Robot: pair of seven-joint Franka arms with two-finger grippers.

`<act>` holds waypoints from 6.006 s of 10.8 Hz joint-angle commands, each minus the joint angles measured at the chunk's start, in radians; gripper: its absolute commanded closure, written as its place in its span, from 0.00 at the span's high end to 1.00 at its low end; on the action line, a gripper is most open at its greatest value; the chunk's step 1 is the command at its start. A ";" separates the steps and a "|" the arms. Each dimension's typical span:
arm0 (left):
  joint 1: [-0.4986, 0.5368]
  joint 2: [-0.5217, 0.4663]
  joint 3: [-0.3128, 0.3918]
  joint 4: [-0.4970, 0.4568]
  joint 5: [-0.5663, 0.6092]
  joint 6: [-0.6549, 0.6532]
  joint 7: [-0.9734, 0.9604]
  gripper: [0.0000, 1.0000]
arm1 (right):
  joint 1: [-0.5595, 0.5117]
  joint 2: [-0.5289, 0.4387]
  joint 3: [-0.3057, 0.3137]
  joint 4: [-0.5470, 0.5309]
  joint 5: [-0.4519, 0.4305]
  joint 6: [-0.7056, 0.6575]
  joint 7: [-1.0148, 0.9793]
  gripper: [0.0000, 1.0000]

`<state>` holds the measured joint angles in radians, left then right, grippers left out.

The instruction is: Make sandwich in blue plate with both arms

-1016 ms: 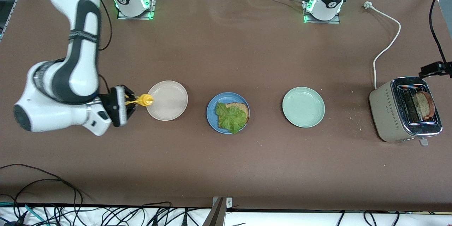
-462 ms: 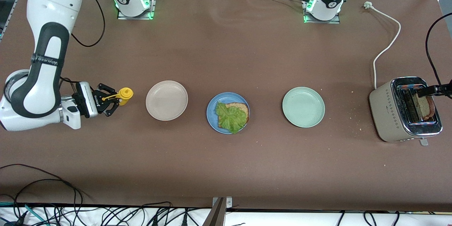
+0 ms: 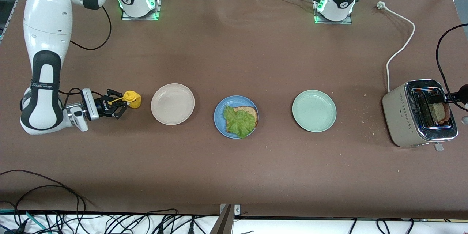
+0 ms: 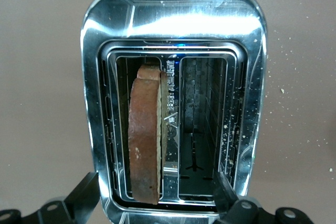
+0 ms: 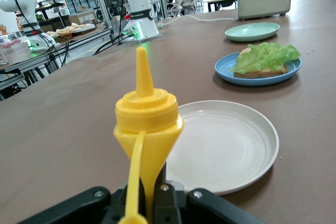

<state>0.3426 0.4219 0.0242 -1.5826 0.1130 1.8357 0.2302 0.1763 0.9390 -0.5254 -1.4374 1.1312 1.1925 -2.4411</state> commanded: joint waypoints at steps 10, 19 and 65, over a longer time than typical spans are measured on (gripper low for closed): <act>0.013 -0.037 -0.012 0.024 0.017 -0.019 0.079 0.00 | -0.216 0.078 0.219 0.014 0.071 -0.028 -0.102 0.08; -0.001 -0.186 -0.061 0.197 0.014 -0.392 0.103 0.00 | -0.225 0.087 0.199 0.023 0.061 -0.030 -0.082 0.84; -0.594 0.334 -0.267 0.104 -0.987 0.389 -0.040 0.82 | -0.218 -1.029 0.448 -0.331 -1.141 0.391 2.254 1.00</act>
<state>-0.2801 0.7403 -0.2462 -1.4924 -0.8512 2.2321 0.1165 -0.0272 -0.0297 -0.1327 -1.7516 0.0761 1.6464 -0.2131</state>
